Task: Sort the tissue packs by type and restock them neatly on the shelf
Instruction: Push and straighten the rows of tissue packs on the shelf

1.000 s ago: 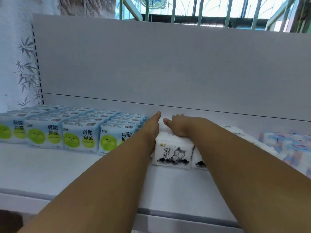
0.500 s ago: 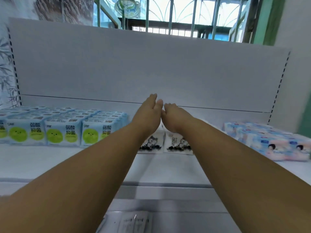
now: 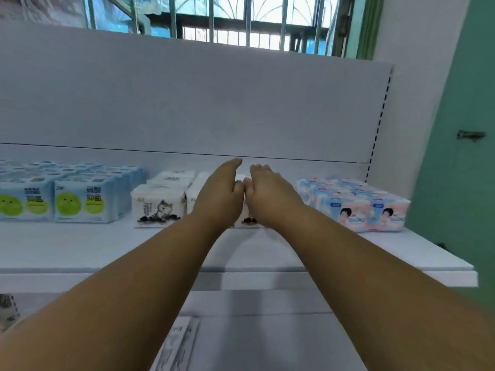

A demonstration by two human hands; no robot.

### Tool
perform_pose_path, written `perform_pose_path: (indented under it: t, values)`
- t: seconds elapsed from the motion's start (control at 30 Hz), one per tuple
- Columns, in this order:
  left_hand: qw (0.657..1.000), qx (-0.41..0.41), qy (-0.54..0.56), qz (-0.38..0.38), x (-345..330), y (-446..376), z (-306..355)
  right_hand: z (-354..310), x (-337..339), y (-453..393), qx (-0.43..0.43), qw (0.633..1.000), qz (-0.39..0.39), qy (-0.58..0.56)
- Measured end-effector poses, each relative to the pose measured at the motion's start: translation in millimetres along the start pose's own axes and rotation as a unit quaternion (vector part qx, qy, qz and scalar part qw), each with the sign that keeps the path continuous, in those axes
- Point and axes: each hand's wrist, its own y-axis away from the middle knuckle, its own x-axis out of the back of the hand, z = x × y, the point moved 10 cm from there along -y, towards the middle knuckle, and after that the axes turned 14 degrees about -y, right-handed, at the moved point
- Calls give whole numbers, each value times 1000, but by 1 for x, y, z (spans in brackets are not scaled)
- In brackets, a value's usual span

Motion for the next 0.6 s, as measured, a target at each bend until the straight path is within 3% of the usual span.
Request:
perform_pose_path:
  t: [0.1,0.37,0.6]
  values:
    - [999,-44,-22,-18,-23,-4,27,32,17,3,-33,999,19,6]
    - [992,-81,54,-84,-89,-31,101,136,67,22,-147,987,61,13]
    - [989,-89,29,-114,-142,-57,159,215,101,14,-149,987,64,-5]
